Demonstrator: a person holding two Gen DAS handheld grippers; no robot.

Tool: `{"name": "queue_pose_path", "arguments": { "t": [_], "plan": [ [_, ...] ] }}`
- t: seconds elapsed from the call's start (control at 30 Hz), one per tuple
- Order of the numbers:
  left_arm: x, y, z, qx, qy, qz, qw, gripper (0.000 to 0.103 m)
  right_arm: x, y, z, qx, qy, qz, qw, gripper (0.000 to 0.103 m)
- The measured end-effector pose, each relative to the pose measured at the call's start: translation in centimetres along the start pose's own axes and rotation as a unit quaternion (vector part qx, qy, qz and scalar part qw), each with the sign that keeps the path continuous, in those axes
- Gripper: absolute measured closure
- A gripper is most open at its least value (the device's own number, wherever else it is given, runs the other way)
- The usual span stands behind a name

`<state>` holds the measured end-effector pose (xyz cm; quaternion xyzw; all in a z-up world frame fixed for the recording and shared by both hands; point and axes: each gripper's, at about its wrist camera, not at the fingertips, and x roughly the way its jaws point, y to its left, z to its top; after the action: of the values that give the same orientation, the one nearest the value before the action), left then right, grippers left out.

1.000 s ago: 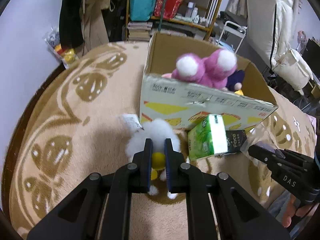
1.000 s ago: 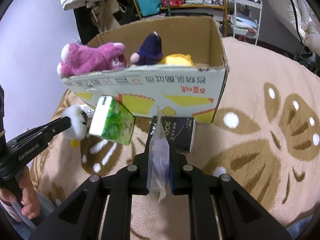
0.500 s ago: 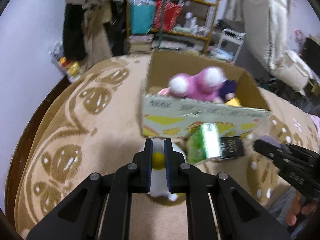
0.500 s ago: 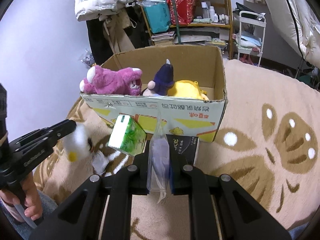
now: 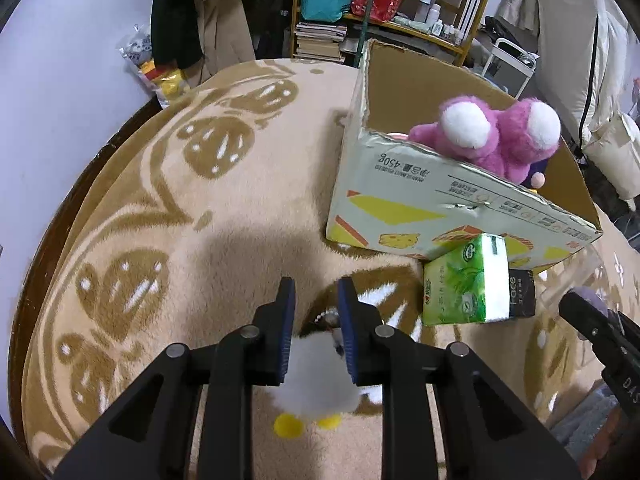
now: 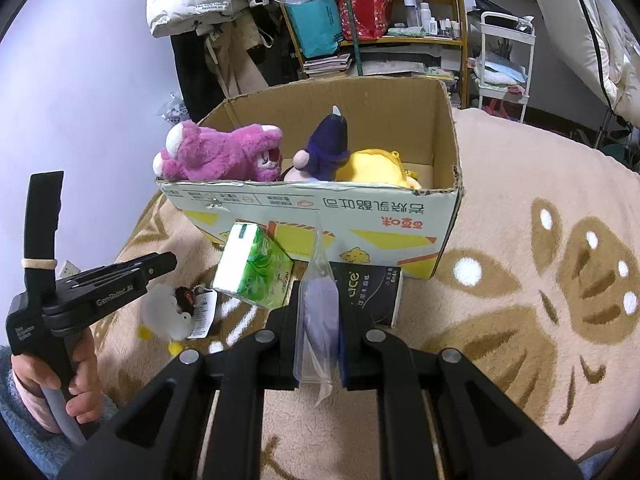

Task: Organize soft objects
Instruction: 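Carry the chick and bag over the box and open both tools to drop them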

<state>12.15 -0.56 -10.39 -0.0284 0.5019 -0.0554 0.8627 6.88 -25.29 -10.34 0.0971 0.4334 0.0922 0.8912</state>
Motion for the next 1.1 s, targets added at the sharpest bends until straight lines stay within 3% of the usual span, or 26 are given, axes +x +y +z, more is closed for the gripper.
{"name": "queue_pose_path", "arguments": {
  "t": [0.03,0.1,0.17,0.3,0.53,0.6,0.63,0.7,0.73,0.87,1.1],
  "plan": [
    [0.0,0.1,-0.1,-0.001,0.007,0.004,1.0,0.077,0.0,0.0,0.0,0.0,0.0,0.0,1.0,0.089],
    [0.0,0.3,-0.4,-0.01,0.018,0.01,0.9997,0.036,0.1,-0.1,0.0,0.001,0.002,0.003,1.0,0.089],
    [-0.7,0.3,-0.6,-0.01,0.007,0.018,0.9998,0.032,0.2,-0.1,-0.1,0.001,0.002,0.004,1.0,0.089],
    [-1.0,0.5,-0.8,-0.019,0.023,0.014,0.9995,0.024,0.1,-0.2,0.0,-0.001,0.001,0.008,1.0,0.089],
    [1.7,0.4,-1.8,-0.01,0.092,0.024,0.9954,0.028,-0.7,-0.6,-0.1,0.003,-0.013,0.011,1.0,0.089],
    [2.7,0.3,-2.0,-0.009,0.111,0.02,0.9936,0.051,-0.9,-0.6,-0.1,0.002,-0.016,0.009,1.0,0.089],
    [3.2,0.3,-2.2,-0.008,0.122,0.021,0.9923,0.052,-1.0,-0.6,-0.1,0.001,-0.018,0.009,1.0,0.089],
    [3.8,0.2,-2.4,-0.003,0.132,0.027,0.9909,0.07,-1.2,-0.6,-0.2,0.0,-0.021,0.011,1.0,0.089],
    [3.9,0.0,-2.5,0.001,0.134,0.022,0.9908,0.072,-1.3,-0.6,-0.1,-0.001,-0.023,0.012,1.0,0.089],
    [2.9,-0.7,-2.5,0.022,0.105,0.031,0.9937,0.074,-2.2,-0.5,0.0,-0.005,-0.04,0.015,0.999,0.089],
    [-0.5,-1.2,-2.2,0.029,0.038,0.012,0.9988,0.074,-3.6,-0.5,0.7,-0.009,-0.072,0.023,0.997,0.089]
  ]
}}
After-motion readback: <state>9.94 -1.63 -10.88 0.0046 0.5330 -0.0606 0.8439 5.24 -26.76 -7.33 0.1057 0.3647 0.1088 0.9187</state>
